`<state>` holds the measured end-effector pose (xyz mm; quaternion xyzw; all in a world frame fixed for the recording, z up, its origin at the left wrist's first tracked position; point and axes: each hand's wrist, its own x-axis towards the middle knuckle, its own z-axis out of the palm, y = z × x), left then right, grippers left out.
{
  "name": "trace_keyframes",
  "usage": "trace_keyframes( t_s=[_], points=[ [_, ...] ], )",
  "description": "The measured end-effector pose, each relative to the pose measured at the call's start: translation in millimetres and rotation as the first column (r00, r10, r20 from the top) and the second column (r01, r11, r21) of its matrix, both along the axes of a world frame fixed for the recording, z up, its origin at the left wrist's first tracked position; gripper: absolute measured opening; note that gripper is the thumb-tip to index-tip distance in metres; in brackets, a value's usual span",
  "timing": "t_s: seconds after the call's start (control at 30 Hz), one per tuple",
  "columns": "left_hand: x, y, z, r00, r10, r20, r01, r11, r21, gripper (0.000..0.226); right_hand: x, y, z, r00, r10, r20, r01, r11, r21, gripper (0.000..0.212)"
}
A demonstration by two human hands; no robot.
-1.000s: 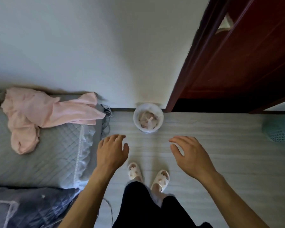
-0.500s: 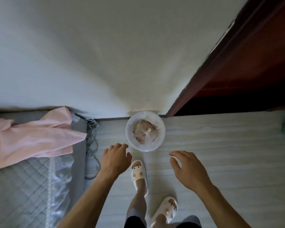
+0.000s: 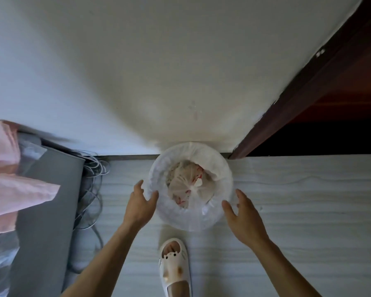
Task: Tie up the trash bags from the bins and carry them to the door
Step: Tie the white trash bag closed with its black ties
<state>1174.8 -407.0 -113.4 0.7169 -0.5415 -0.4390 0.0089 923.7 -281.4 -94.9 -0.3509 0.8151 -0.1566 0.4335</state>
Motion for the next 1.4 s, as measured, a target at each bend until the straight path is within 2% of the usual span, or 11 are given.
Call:
trace_keyframes(
  t_s=[0.23, 0.3, 0.4, 0.53, 0.6, 0.67, 0.73, 0.97, 1.17, 1.3, 1.4],
  points=[
    [2, -25, -51, 0.989, 0.069, -0.130, -0.087, 0.987, -0.139, 0.043, 2, -15, -68, 0.984, -0.170, 0.043, 0.174, 0.976, -0.131, 0.047],
    [8, -28, -58, 0.959, 0.153, -0.239, -0.166, 0.985, -0.037, 0.042, 5, -14, -77, 0.968, -0.235, 0.091, 0.248, 0.950, -0.188, 0.048],
    [10, -22, -59, 0.829, 0.366, -0.422, -0.273, 0.924, 0.267, 0.044, 10, -11, -87, 0.943, -0.281, 0.178, 0.321, 0.909, -0.266, 0.048],
    [7, -15, -64, 0.812, 0.366, -0.454, -0.308, 0.930, 0.199, 0.038, 8, -13, -94, 0.901, -0.326, 0.285, 0.410, 0.854, -0.320, 0.042],
    [7, -13, -64, 0.784, 0.409, -0.467, -0.367, 0.912, 0.183, 0.033, 4, -10, -99, 0.858, -0.349, 0.376, 0.451, 0.863, -0.228, 0.048],
    [8, -13, -61, 0.764, 0.450, -0.462, -0.417, 0.891, 0.179, 0.030, 0, -6, -100, 0.755, -0.426, 0.499, 0.499, 0.866, -0.016, 0.062],
    [10, -14, -60, 0.763, 0.465, -0.448, -0.444, 0.882, 0.160, 0.034, -5, -3, -93, 0.679, -0.474, 0.561, 0.513, 0.853, 0.100, 0.059],
    [13, -20, -60, 0.751, 0.505, -0.424, -0.464, 0.862, 0.205, 0.034, -27, -1, -81, 0.617, -0.497, 0.610, 0.480, 0.852, 0.208, 0.052],
    [14, -11, -54, 0.817, 0.430, -0.385, -0.403, 0.902, 0.154, 0.030, -28, -19, -80, 0.393, -0.579, 0.715, 0.656, 0.721, 0.224, 0.042],
    [7, -8, -51, 0.868, 0.310, -0.387, -0.318, 0.947, 0.046, 0.020, -32, -34, -74, 0.198, -0.539, 0.819, 0.639, 0.705, 0.309, 0.039],
    [2, -6, -50, 0.897, 0.241, -0.372, -0.276, 0.960, -0.042, 0.025, -32, -40, -78, 0.195, -0.558, 0.807, 0.630, 0.702, 0.332, 0.039]
  ],
)
